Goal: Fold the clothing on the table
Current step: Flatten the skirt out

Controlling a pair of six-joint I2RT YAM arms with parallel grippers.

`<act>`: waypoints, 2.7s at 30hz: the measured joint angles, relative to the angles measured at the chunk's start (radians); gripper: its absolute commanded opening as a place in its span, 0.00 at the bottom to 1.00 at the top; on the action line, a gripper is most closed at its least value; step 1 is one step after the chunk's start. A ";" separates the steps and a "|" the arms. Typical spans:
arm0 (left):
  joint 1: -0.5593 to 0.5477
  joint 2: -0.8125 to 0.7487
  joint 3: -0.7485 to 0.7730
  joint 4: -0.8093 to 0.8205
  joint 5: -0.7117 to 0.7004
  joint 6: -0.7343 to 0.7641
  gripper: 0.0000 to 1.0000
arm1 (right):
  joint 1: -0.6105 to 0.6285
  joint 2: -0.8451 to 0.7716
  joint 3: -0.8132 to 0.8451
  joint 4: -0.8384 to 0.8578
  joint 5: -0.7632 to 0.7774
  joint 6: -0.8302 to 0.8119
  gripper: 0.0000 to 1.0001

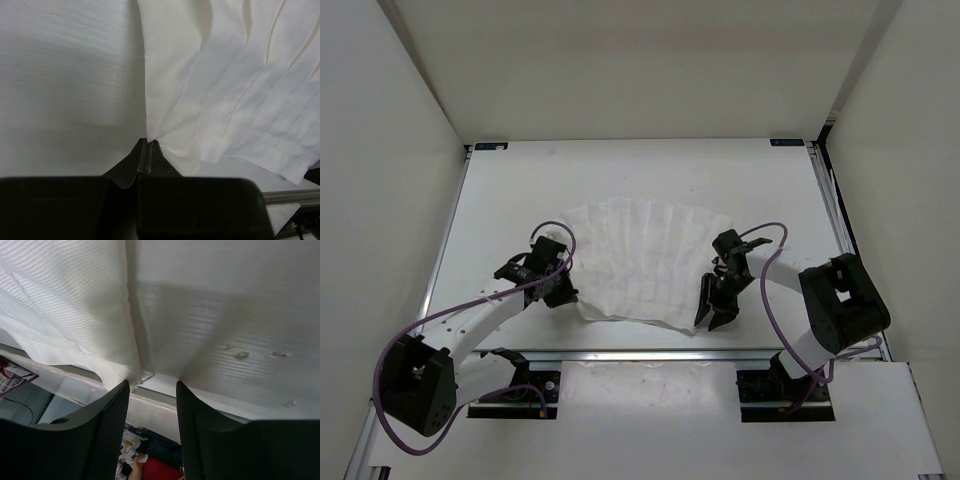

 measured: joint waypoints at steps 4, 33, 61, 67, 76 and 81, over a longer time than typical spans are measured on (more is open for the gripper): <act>-0.001 0.000 0.000 -0.005 -0.002 0.000 0.00 | 0.005 0.004 0.016 0.001 0.006 0.009 0.48; 0.040 0.123 0.232 -0.094 0.050 0.181 0.00 | -0.155 -0.136 0.138 -0.009 0.014 -0.030 0.00; -0.080 0.247 0.316 -0.266 0.194 0.332 0.00 | -0.132 -0.291 0.145 -0.305 0.059 -0.272 0.00; 0.008 0.721 0.737 -0.261 0.200 0.393 0.00 | -0.275 0.139 0.492 -0.252 0.097 -0.356 0.00; 0.126 0.989 1.397 -0.159 0.251 0.369 0.00 | -0.340 0.380 1.139 -0.182 0.319 -0.395 0.00; 0.188 0.835 1.328 -0.039 0.360 0.322 0.00 | -0.310 0.272 1.132 -0.162 0.338 -0.380 0.00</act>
